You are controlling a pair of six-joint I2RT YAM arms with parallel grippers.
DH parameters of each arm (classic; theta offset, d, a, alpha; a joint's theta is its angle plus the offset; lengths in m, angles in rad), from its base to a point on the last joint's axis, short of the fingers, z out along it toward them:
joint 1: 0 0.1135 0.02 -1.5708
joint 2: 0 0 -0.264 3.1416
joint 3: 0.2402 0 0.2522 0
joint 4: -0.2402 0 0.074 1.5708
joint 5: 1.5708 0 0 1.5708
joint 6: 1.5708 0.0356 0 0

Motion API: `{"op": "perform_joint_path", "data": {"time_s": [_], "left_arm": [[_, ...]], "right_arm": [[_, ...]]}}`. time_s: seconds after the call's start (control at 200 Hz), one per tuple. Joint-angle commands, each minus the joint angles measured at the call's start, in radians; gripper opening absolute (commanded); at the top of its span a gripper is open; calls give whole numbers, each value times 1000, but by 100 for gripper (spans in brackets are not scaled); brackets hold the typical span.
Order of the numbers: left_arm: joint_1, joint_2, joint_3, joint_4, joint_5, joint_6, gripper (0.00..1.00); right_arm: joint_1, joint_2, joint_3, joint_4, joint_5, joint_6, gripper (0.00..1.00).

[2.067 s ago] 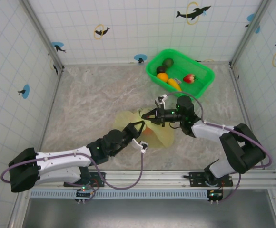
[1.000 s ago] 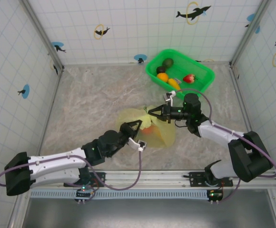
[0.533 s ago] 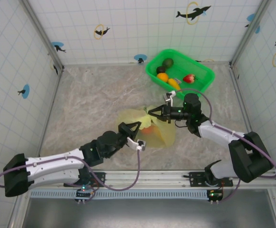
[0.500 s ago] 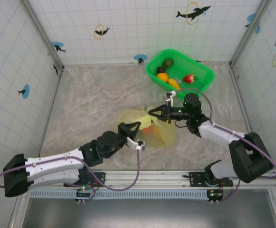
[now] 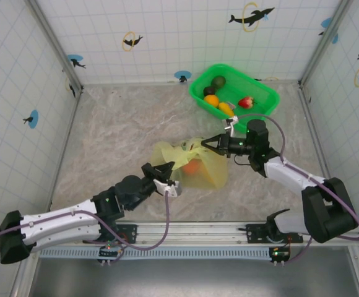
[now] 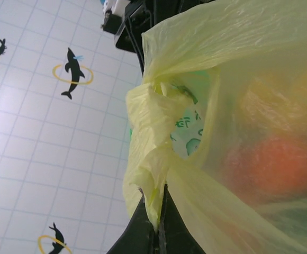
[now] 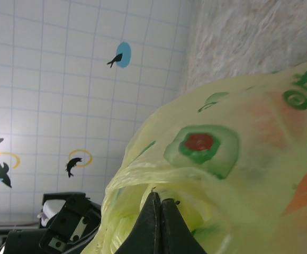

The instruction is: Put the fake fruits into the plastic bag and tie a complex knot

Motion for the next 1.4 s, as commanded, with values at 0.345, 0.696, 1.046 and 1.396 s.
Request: {"op": "perform_joint_path", "data": {"time_s": [0.345, 0.696, 1.046, 1.396], "left_arm": [[-2, 17, 9, -116, 51, -272, 0], [-3, 109, 71, -149, 184, -318, 0], [50, 93, 107, -167, 266, -673, 0], [275, 111, 176, -296, 503, -979, 0]], "right_arm": [[-26, -66, 106, -106, 76, -141, 0], [103, -8, 298, -349, 163, -378, 0], [22, -83, 304, -392, 314, -448, 0], [-49, -132, 219, -407, 377, -433, 0]]}}
